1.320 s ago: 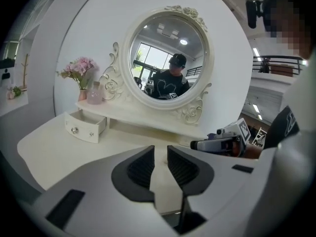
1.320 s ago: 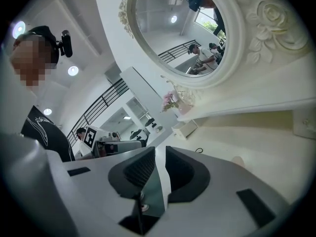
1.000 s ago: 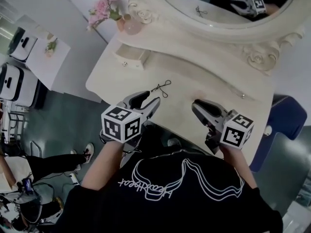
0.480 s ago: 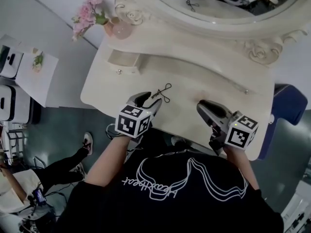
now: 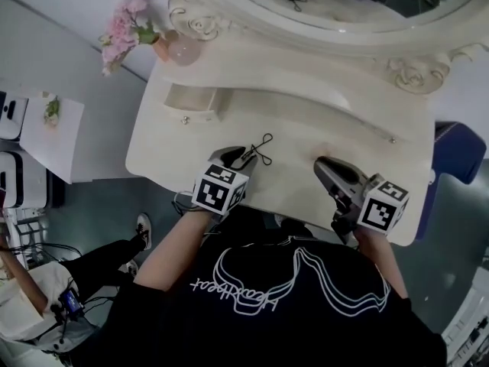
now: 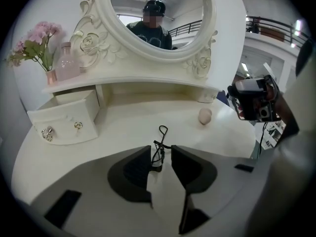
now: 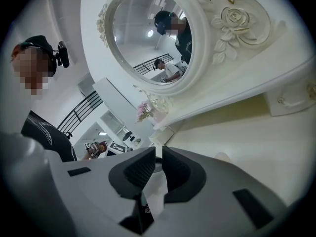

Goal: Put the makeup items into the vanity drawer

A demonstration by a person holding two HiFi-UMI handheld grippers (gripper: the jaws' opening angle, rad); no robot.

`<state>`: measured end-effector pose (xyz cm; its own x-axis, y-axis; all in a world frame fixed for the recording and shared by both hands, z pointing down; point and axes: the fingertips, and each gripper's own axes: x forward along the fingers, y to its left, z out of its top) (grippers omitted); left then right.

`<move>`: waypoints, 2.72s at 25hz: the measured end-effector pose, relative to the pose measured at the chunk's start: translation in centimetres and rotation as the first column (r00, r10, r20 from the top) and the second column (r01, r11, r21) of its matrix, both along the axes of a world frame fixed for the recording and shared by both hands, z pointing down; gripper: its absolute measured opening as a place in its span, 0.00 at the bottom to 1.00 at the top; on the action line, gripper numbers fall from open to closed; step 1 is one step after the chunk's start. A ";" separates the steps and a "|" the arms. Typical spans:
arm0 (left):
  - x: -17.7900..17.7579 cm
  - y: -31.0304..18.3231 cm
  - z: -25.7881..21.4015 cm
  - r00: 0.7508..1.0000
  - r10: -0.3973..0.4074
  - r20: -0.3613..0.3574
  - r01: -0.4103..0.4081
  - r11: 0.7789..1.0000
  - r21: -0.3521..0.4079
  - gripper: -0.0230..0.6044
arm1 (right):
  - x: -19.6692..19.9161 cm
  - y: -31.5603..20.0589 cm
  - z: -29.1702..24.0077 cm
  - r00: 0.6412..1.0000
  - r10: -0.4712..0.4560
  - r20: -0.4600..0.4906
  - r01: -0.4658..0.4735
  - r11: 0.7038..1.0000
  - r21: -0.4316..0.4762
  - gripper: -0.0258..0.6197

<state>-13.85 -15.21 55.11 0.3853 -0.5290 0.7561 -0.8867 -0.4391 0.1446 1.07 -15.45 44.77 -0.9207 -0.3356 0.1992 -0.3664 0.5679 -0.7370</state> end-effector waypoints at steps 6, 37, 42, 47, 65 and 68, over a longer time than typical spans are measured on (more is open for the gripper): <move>0.0 0.0 0.8 0.998 0.046 0.034 -0.045 0.999 -0.007 0.15 | -0.4 -0.1 0.2 1.000 0.017 0.005 -0.017 1.000 -0.018 0.10; -6.1 -2.0 -7.2 0.987 0.146 0.066 -0.151 0.985 0.082 0.08 | -4.6 -1.0 -1.8 1.000 -0.001 -0.007 0.001 1.000 -0.017 0.07; -8.5 -2.9 -8.7 0.990 0.131 0.054 -0.136 0.986 0.100 0.08 | -7.0 -1.7 -2.2 1.000 -0.022 -0.004 0.022 1.000 -0.011 0.07; -11.2 -4.0 -9.9 0.989 0.136 0.064 -0.142 0.984 0.107 0.08 | -9.0 -2.5 -2.6 0.999 -0.030 -0.016 0.030 1.000 -0.001 0.07; -18.5 -8.4 -7.7 0.976 0.177 0.125 -0.175 0.984 -0.027 0.08 | -14.2 -4.0 -1.4 0.998 0.060 -0.010 -0.060 0.997 -0.047 0.07; -19.0 -9.2 -6.9 0.971 0.192 0.140 -0.186 0.981 -0.059 0.08 | -14.6 -3.8 -1.1 0.997 0.074 -0.008 -0.074 0.996 -0.051 0.07</move>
<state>-32.85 -24.44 48.20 0.3601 -0.4216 0.8322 -0.8013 -0.5966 0.0445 -13.49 -19.25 43.67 -0.8925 -0.3916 0.2239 -0.4108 0.5005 -0.7621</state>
